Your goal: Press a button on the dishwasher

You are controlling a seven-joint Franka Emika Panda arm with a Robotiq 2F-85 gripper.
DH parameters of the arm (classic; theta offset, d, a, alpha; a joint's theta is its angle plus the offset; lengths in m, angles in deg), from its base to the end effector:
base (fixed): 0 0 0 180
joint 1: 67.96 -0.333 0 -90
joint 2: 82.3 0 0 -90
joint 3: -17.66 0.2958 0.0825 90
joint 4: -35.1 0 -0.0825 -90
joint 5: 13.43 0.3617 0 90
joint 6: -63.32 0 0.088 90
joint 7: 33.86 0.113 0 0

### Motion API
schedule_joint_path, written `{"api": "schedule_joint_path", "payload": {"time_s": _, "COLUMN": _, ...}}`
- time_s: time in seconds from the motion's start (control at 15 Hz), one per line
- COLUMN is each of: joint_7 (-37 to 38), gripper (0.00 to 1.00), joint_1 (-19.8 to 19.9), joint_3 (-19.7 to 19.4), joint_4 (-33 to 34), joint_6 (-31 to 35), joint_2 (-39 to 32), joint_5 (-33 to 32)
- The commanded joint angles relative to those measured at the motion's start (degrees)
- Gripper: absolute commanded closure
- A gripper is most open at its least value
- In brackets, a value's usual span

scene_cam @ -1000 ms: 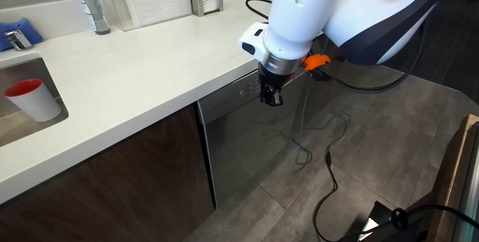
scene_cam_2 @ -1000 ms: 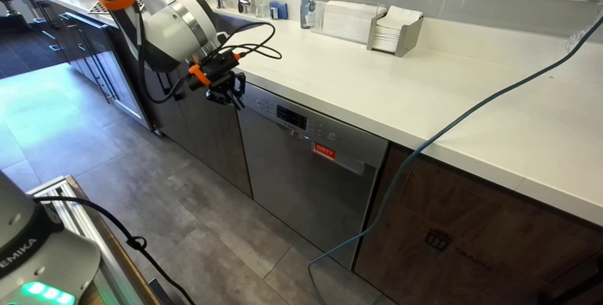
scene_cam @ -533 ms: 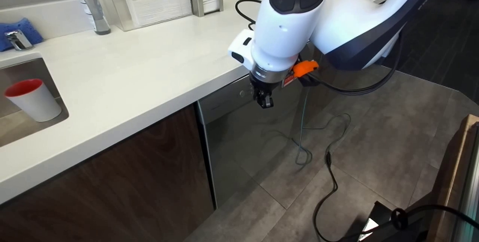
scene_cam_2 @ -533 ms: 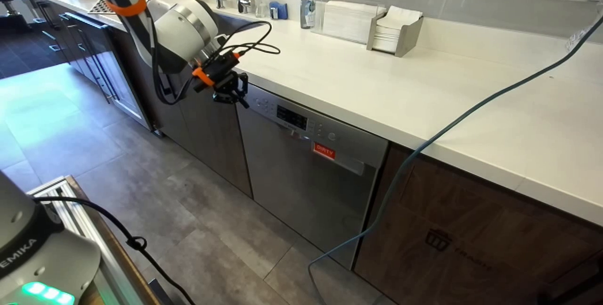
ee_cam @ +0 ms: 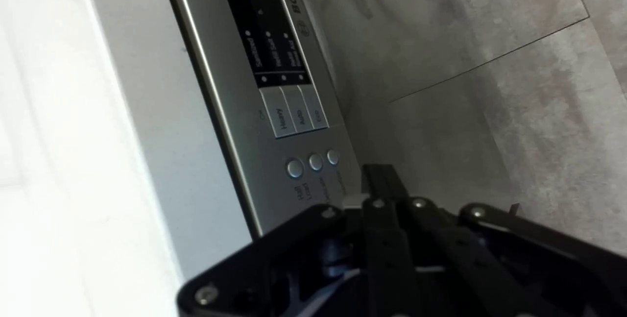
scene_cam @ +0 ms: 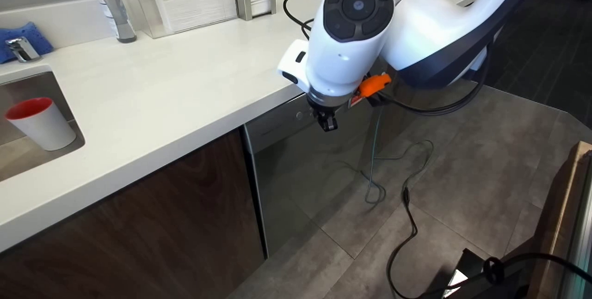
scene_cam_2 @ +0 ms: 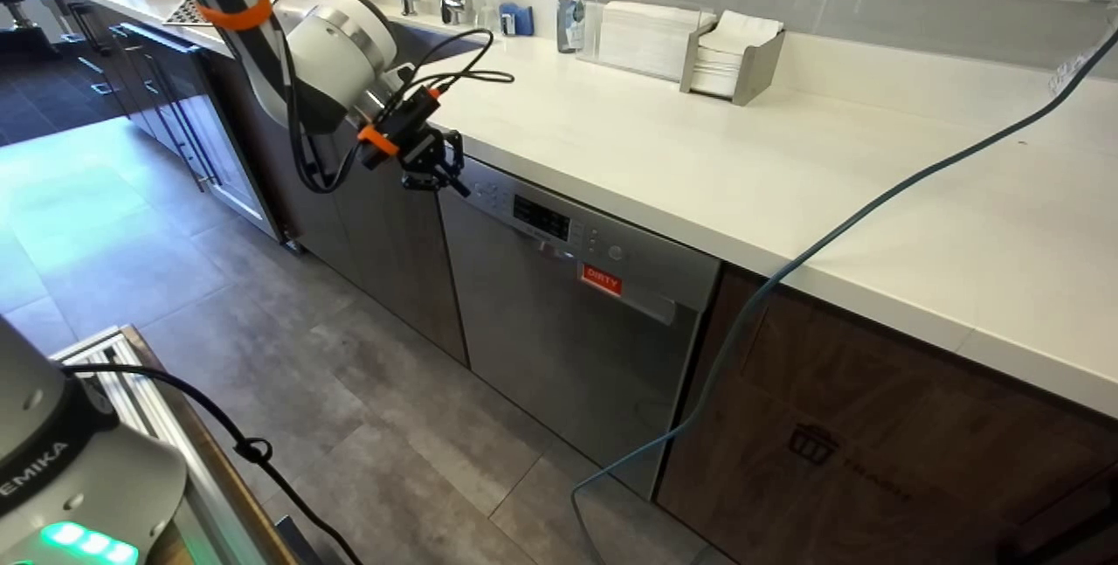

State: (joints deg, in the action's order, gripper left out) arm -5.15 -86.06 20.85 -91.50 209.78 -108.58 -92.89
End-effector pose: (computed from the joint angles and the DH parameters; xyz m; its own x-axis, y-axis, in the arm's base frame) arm 0.4710 0.1967 0.1518 0.4831 0.8645 -0.1390 0.7459 -0.3232 0.5824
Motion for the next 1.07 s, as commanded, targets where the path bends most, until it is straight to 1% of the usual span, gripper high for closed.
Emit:
{"api": "schedule_joint_path", "payload": {"time_s": 0.0, "joint_7": 3.5, "gripper": 1.00, "joint_1": 1.1, "joint_3": 1.6, "joint_4": 1.8, "joint_6": -2.8, "joint_2": -1.5, "joint_5": -5.0}}
{"api": "schedule_joint_path", "payload": {"time_s": 0.4, "joint_7": 5.2, "gripper": 1.00, "joint_1": 2.2, "joint_3": 2.9, "joint_4": 2.5, "joint_6": -4.9, "joint_2": -2.2, "joint_5": -8.7}}
{"api": "schedule_joint_path", "payload": {"time_s": 1.0, "joint_7": 6.3, "gripper": 1.00, "joint_1": 3.6, "joint_3": 4.0, "joint_4": 3.2, "joint_6": -6.1, "joint_2": -3.0, "joint_5": -11.3}}
